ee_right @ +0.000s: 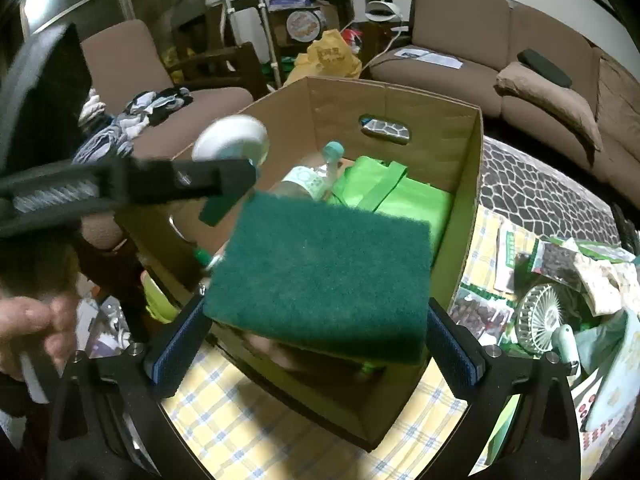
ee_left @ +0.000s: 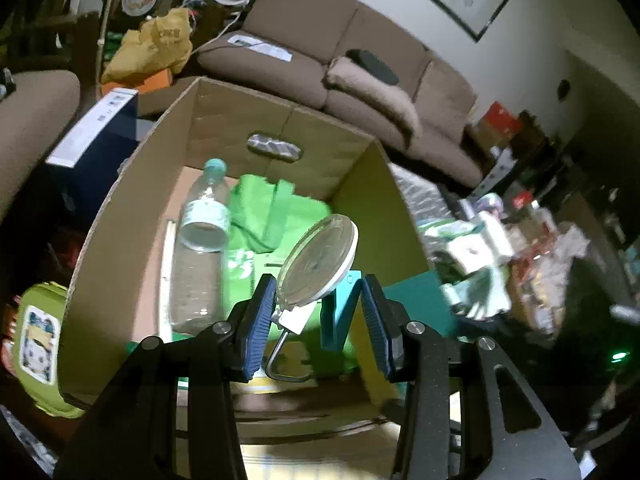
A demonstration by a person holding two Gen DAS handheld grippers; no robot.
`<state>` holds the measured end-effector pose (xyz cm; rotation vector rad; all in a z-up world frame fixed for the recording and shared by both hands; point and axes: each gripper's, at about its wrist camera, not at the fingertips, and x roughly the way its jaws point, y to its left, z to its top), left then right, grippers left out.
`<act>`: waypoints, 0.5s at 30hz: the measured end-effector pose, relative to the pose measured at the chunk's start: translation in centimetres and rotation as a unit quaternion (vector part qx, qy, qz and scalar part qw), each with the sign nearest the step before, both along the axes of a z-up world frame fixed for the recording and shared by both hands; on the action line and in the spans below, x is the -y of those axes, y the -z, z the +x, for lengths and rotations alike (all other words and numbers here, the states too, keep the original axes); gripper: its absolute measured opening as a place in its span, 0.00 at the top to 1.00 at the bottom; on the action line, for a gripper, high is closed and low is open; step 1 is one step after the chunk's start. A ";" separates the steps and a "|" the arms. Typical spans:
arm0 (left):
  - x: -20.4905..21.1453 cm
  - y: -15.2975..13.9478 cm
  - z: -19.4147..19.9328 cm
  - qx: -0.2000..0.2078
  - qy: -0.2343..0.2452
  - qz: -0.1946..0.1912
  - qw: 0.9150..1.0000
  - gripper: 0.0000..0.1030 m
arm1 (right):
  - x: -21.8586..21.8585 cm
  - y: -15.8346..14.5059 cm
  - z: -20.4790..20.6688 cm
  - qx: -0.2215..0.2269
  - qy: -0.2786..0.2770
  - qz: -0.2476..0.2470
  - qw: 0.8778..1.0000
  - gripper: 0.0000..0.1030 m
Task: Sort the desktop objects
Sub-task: 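Carry the suction hook with the left gripper while the right gripper carries the pad over the box, then lower and release the hook with the left gripper while the right gripper releases the pad into the box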
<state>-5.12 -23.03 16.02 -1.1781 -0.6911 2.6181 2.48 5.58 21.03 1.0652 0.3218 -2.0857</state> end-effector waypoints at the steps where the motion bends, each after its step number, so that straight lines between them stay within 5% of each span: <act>1: 0.0 -0.3 0.1 -0.004 0.004 0.013 1.000 0.61 | 0.2 0.1 -0.1 0.001 0.000 0.001 1.000 0.00; 7: -2.1 -1.9 -0.5 -0.015 0.044 0.013 0.999 0.60 | 0.6 0.5 -0.3 0.007 0.008 -0.015 1.000 0.00; 15: -4.5 1.9 -2.5 0.057 0.072 -0.028 0.995 0.60 | -0.7 -0.2 -0.2 0.007 0.014 -0.052 0.999 0.00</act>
